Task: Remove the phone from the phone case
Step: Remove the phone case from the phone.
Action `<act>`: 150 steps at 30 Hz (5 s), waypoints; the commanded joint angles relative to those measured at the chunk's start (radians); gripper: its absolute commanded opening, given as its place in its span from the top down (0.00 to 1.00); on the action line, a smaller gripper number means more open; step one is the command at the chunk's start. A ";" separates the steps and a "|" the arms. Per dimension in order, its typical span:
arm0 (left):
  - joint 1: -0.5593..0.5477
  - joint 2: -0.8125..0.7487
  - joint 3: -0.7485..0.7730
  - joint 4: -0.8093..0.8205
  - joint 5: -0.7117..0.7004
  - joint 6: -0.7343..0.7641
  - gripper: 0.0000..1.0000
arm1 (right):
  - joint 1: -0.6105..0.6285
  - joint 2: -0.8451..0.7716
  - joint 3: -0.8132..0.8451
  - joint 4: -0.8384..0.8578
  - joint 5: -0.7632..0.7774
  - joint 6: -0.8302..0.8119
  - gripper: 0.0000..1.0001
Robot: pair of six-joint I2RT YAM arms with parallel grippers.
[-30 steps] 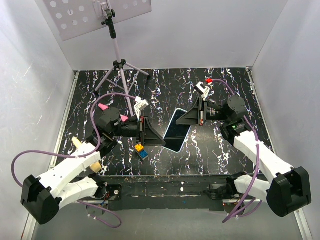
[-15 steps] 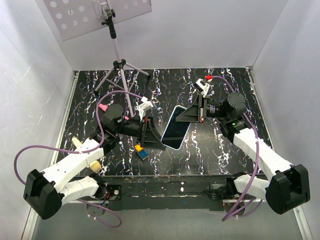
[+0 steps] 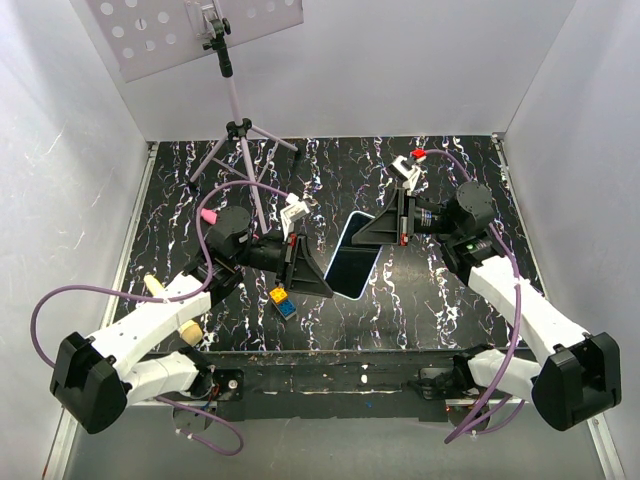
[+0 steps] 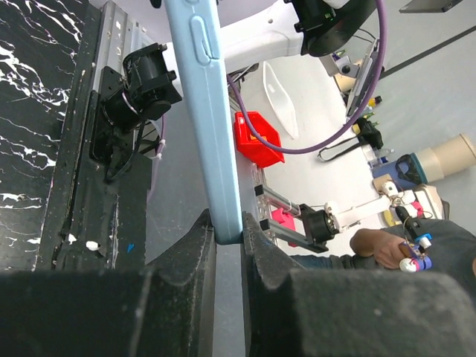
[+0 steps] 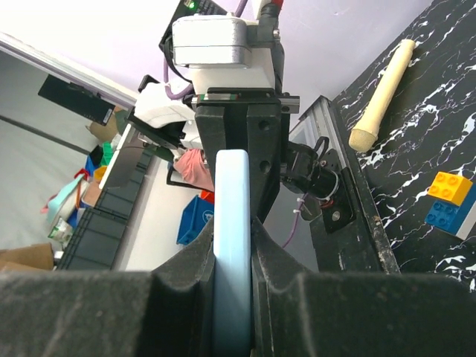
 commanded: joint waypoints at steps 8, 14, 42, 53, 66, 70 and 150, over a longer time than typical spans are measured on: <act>-0.004 -0.027 -0.016 0.412 0.100 0.063 1.00 | 0.059 0.020 0.082 0.143 -0.039 0.207 0.99; -0.006 0.039 0.013 0.626 0.169 -0.012 1.00 | 0.093 0.063 0.073 0.459 -0.022 0.491 0.99; 0.003 0.039 -0.128 0.148 -0.608 -0.195 0.91 | 0.139 0.012 0.069 0.354 0.213 0.338 0.99; 0.002 -0.004 -0.104 0.025 -0.728 -0.249 0.70 | 0.232 -0.009 0.043 0.270 0.358 0.214 0.99; 0.002 -0.132 -0.154 -0.279 -1.349 0.055 1.00 | 0.251 0.001 -0.027 0.451 0.576 0.575 0.99; 0.000 -0.123 -0.142 -0.243 -1.371 0.078 1.00 | 0.245 0.009 -0.032 0.518 0.604 0.625 0.99; -0.024 -0.020 -0.145 0.295 -0.467 -0.514 0.73 | 0.190 0.071 0.069 -0.076 0.276 -0.119 0.99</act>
